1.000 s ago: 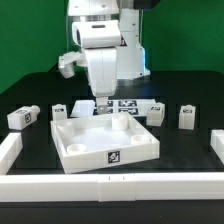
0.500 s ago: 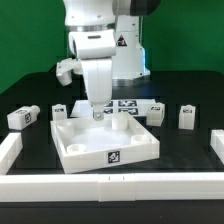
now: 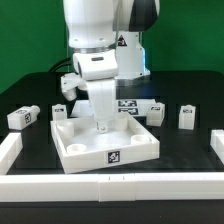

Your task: Assemble one leg

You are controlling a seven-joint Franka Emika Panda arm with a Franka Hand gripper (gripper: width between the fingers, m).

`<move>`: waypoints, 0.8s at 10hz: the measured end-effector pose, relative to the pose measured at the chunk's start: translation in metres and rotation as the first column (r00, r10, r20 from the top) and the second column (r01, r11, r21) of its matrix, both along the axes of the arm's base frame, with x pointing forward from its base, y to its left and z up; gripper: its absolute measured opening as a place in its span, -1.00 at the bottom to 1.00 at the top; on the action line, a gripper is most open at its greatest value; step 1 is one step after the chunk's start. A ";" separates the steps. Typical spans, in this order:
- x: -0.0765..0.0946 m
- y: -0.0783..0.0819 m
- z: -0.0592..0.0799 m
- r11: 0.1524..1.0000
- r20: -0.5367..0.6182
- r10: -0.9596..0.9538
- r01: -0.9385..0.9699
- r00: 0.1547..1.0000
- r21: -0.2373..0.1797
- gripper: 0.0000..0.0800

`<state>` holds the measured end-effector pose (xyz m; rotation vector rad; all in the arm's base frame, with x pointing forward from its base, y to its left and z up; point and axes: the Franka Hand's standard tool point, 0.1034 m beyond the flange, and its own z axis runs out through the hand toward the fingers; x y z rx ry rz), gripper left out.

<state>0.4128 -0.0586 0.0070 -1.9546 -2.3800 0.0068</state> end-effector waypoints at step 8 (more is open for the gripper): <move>0.002 0.005 0.001 1.000 0.003 0.018 -0.018 1.000 -0.008 -0.85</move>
Offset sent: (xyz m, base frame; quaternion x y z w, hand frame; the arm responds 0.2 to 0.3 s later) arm 0.0000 0.0000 0.0000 0.0000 0.0000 0.0000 1.0000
